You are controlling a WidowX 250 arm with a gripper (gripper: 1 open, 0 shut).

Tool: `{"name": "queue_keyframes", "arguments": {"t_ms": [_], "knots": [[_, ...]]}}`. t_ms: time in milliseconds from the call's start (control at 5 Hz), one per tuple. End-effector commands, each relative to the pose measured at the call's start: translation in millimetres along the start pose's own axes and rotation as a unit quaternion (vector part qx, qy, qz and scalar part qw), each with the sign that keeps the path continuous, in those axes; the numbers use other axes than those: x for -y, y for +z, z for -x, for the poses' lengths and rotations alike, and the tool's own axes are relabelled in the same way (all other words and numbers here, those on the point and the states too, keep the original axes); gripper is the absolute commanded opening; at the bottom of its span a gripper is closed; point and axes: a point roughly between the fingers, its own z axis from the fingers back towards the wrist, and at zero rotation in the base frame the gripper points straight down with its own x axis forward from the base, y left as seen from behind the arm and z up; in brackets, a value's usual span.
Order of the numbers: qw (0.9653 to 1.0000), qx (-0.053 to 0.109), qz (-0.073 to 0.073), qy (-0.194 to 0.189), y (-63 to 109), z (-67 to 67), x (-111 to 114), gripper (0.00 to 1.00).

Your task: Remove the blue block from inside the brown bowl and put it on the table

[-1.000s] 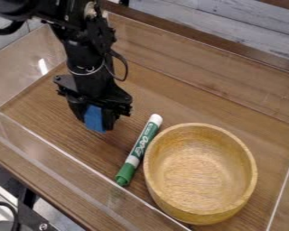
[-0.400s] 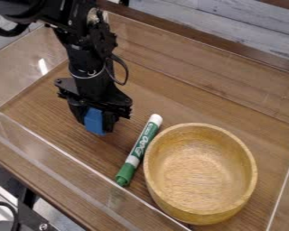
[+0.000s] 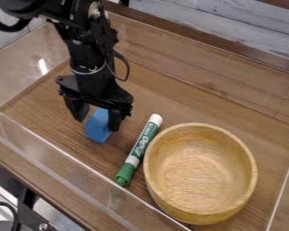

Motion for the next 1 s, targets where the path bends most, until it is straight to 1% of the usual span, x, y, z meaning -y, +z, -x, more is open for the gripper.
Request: {"name": "queue_keyframes", "arguments": {"t_ms": [0, 400, 800], "knots": [[0.9997, 0.025, 0.005, 0.002, 16.2, -17.3, 1.3, 1.0], [0.9996, 0.023, 0.015, 0.001, 26.3, -25.1, 5.3, 1.0], [0.9993, 0.026, 0.027, -0.002, 34.8, -35.8, 9.3, 1.0]]}}
